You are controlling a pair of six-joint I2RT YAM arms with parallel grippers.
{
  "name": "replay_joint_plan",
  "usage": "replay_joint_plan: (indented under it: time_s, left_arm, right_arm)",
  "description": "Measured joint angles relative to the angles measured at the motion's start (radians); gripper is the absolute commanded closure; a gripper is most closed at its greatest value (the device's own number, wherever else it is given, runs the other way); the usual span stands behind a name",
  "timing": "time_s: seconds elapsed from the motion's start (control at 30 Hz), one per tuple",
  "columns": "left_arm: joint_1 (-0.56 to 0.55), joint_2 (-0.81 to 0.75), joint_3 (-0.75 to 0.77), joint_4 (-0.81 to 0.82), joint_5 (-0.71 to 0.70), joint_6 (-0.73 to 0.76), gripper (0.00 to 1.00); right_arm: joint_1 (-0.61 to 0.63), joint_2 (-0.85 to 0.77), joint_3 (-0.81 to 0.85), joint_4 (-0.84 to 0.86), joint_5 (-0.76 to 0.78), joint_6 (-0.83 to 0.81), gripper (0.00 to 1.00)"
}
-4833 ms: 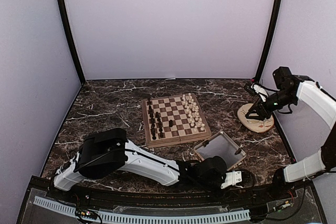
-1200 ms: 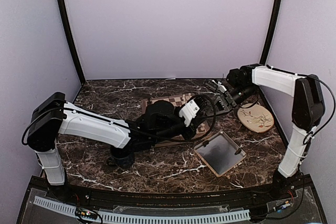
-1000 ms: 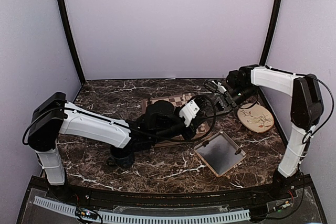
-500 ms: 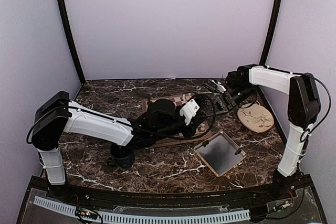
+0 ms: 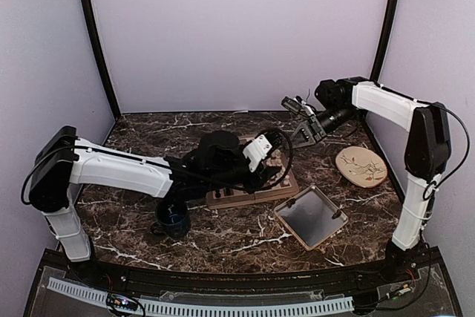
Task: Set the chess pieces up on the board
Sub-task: Pass from the left arm to the right, then place the pawn at f7.
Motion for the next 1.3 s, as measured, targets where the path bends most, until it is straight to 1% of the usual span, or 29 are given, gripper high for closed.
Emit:
replay_joint_plan:
  time_s: [0.13, 0.23, 0.3, 0.4, 0.5, 0.63, 0.73, 0.9, 1.07, 1.3]
  left_arm:
    - [0.051, -0.189, -0.065, -0.098, -0.028, -0.013, 0.52]
    - [0.134, -0.332, -0.113, -0.134, -0.053, -0.045, 0.51]
    - [0.212, -0.403, -0.133, -0.171, -0.062, -0.076, 0.51]
    - [0.353, -0.454, -0.136, -0.241, -0.051, -0.121, 0.51]
    - [0.473, -0.470, -0.140, -0.296, -0.035, -0.134, 0.51]
    - [0.571, -0.506, -0.206, -0.309, -0.018, -0.138, 0.50]
    - [0.609, -0.536, -0.258, -0.306, 0.002, -0.142, 0.50]
    - [0.639, -0.539, -0.278, -0.303, 0.034, -0.142, 0.50]
    - [0.639, -0.539, -0.279, -0.293, 0.062, -0.142, 0.50]
    - [0.639, -0.539, -0.279, -0.285, 0.083, -0.142, 0.50]
  right_arm:
    - [0.027, 0.032, 0.101, 0.093, 0.130, 0.077, 0.91]
    - [0.072, 0.062, 0.181, 0.157, 0.252, 0.114, 0.91]
    - [0.105, 0.093, 0.242, 0.187, 0.333, 0.132, 0.91]
    - [0.160, 0.169, 0.359, 0.224, 0.460, 0.144, 0.91]
    - [0.210, 0.249, 0.457, 0.249, 0.575, 0.145, 0.91]
    - [0.275, 0.357, 0.552, 0.273, 0.703, 0.141, 0.92]
    - [0.313, 0.429, 0.603, 0.282, 0.772, 0.131, 0.92]
    - [0.348, 0.531, 0.665, 0.308, 0.845, 0.122, 0.92]
    - [0.352, 0.589, 0.692, 0.342, 0.881, 0.116, 0.92]
    - [0.360, 0.624, 0.719, 0.377, 0.894, 0.104, 0.91]
